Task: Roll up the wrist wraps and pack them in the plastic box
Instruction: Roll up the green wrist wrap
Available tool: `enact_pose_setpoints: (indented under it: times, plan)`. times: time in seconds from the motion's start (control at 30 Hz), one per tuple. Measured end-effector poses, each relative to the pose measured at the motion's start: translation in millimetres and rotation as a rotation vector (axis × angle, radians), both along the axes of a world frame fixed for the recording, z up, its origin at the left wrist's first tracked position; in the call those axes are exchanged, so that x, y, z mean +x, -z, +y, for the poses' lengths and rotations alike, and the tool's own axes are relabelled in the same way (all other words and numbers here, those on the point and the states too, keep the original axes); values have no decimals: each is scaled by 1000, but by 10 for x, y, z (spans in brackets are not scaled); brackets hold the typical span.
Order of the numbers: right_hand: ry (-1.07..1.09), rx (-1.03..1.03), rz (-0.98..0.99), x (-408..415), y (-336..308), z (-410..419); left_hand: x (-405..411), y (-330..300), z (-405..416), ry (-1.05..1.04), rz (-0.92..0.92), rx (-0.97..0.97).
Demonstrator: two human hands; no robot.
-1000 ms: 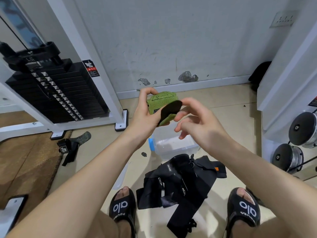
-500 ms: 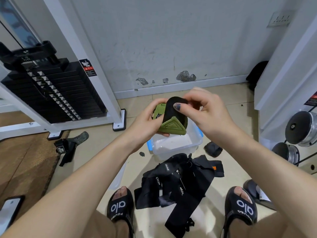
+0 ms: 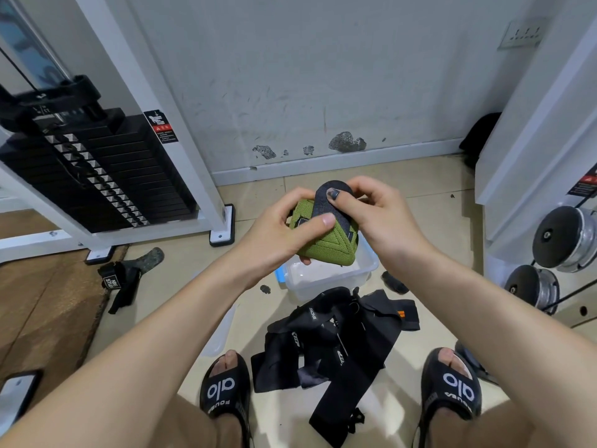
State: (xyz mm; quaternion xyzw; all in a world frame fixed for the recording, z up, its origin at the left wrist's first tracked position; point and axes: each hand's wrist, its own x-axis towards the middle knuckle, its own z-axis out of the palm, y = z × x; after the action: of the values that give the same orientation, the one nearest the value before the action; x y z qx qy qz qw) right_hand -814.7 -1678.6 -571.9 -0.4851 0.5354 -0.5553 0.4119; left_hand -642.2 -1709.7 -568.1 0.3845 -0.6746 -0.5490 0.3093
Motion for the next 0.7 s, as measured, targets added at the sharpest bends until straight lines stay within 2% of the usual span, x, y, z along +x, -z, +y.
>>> enact_pose_setpoints:
  times: [0.23, 0.3, 0.47, 0.7]
  plan:
    - [-7, 256, -302, 168, 28, 18, -12, 3, 57, -22, 2, -46]
    - [-23, 301, -326, 177, 57, 18, -3, 16, 54, -38, -32, -73]
    - [-47, 363, -378, 141, 105, 37, -44, 28, 119, 84, -135, -267]
    - [91, 382, -402, 135, 165, 17, -114, 94, 132, 56, -217, -422]
